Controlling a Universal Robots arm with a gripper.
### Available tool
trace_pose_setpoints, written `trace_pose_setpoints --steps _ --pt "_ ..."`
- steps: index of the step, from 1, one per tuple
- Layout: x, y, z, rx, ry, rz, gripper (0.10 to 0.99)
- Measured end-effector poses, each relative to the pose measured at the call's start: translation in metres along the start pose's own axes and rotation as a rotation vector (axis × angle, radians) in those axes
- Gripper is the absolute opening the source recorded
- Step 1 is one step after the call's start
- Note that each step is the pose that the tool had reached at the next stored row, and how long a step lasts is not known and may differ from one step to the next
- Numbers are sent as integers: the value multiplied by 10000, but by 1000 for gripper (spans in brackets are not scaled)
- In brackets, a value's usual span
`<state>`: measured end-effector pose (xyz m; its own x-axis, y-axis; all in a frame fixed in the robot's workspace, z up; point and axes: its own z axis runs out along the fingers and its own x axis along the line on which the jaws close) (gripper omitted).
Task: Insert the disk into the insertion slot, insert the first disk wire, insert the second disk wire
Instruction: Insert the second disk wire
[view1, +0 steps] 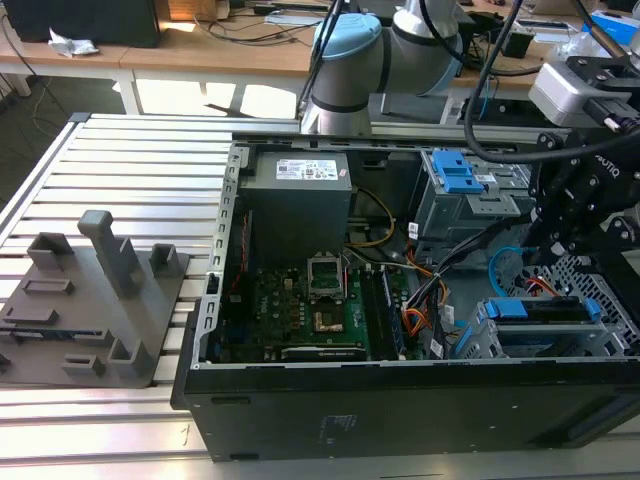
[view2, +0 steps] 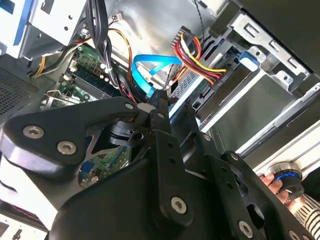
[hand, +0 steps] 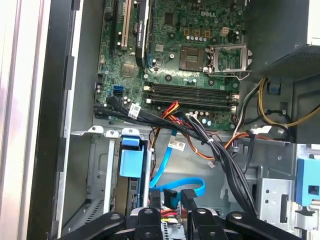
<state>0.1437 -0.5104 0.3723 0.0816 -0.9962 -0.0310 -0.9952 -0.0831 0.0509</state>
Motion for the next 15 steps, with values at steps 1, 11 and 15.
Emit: trace_pose_setpoints --steps 1,11,15 --pt "-2 28 11 -2 4 -65 302" --pt "-4 66 53 -20 128 -318 165" --pt "-4 67 53 -25 165 -352 161"
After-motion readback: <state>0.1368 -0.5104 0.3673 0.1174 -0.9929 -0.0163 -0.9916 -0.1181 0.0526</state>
